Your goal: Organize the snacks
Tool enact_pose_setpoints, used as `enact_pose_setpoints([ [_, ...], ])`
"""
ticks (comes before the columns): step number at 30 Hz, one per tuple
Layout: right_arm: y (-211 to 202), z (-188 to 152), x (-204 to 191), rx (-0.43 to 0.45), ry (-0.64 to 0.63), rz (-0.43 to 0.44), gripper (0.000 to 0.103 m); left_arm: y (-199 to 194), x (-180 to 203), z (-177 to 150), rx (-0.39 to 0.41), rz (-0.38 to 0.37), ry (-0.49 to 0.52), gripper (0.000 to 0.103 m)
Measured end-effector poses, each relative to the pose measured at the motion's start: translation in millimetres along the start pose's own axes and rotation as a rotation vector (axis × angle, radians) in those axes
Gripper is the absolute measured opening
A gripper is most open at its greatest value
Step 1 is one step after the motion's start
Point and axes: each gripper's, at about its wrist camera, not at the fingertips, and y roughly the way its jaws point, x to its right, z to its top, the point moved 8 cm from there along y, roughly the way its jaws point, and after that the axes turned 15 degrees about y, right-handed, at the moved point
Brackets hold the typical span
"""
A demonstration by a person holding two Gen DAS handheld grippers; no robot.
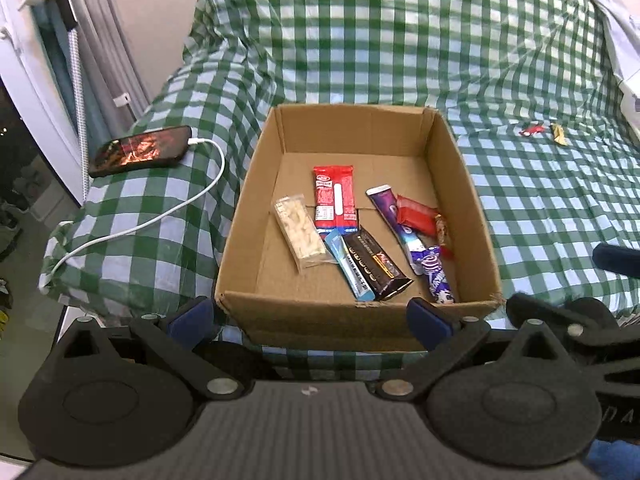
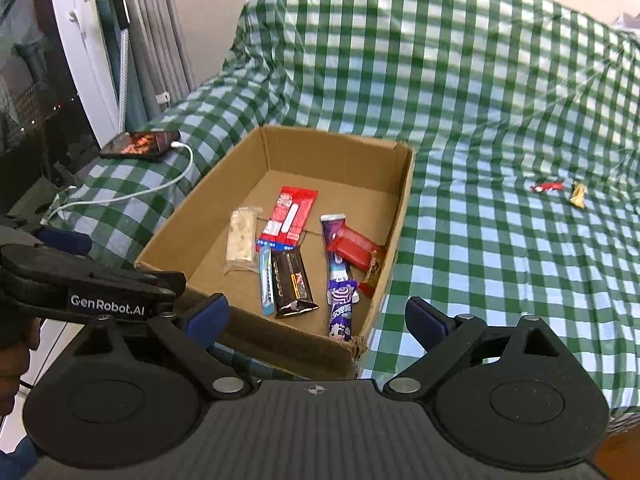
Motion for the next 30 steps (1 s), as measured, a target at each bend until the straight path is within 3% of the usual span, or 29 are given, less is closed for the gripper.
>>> enact_pose_setpoints([
  [13, -40.7, -4.4, 3.1, 0.092, 0.015, 0.009, 0.097, -38.8, 3.1, -4.2, 0.085, 0.033, 0.011, 0.103],
  [30, -46.8, -8.3, 1.5, 0.096, 0.009, 0.007, 0.098, -42.9, 1.2, -8.4, 0.085, 0.033, 0.007, 0.103],
])
